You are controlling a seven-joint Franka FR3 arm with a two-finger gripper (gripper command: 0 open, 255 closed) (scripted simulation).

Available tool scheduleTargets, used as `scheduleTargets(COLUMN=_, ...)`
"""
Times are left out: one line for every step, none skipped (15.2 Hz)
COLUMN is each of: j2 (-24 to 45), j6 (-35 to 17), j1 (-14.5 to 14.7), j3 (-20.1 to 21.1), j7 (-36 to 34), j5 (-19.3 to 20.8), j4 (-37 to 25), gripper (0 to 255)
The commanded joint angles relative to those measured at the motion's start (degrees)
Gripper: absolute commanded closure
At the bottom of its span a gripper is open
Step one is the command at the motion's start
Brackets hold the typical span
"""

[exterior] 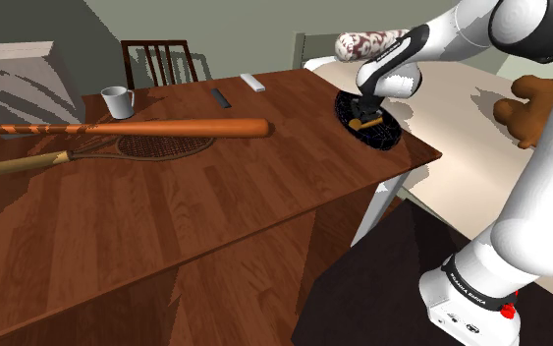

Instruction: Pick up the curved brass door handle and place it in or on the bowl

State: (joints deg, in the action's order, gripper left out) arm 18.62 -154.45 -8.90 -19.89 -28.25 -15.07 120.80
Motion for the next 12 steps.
scheduleTargets(j2=0.12, j6=0.04, j1=0.01, j3=0.04, j7=0.0, j5=0.0, j4=0.09, gripper=255)
scheduleTargets(j2=0.09, j6=0.09, j1=0.06, j3=0.02, j7=-0.07, j5=0.05, j4=0.07, gripper=255)
scheduleTargets(j2=0.11, j6=0.08, j1=0.04, j3=0.03, j7=-0.04, j5=0.03, j4=0.06, gripper=255)
scheduleTargets(j2=0.09, j6=0.06, j1=0.04, j3=0.03, j7=-0.03, j5=0.02, j4=0.1, gripper=255)
scheduleTargets(j2=0.06, j6=0.07, j1=0.04, j3=0.01, j7=-0.03, j5=0.04, j4=0.11, gripper=255)
scheduleTargets(j2=0.01, j6=0.05, j1=-0.02, j3=-0.05, j7=-0.01, j5=0.04, j4=0.1, gripper=255)
scheduleTargets(j2=0.01, j6=0.05, j1=-0.02, j3=-0.05, j7=-0.01, j5=0.03, j4=0.1, gripper=0)
scheduleTargets(j2=-2.65, j6=-7.1, j1=5.73, j3=-4.36, j7=-7.25, j5=7.58, j4=5.46, gripper=0)
scheduleTargets(j2=-4.39, j6=-13.51, j1=14.75, j3=-12.71, j7=-18.08, j5=18.7, j4=10.24, gripper=0)
scheduleTargets(j2=-4.28, j6=-18.83, j1=29.38, j3=-27.53, j7=-32.51, j5=32.93, j4=14.0, gripper=0)
scheduleTargets(j2=-3.08, j6=-20.77, j1=37.07, j3=-35.12, j7=-36.55, j5=36.06, j4=15.26, gripper=0)
scheduleTargets(j2=-1.94, j6=-21.48, j1=36.03, j3=-33.9, j7=-34.47, j5=33.3, j4=14.98, gripper=0)
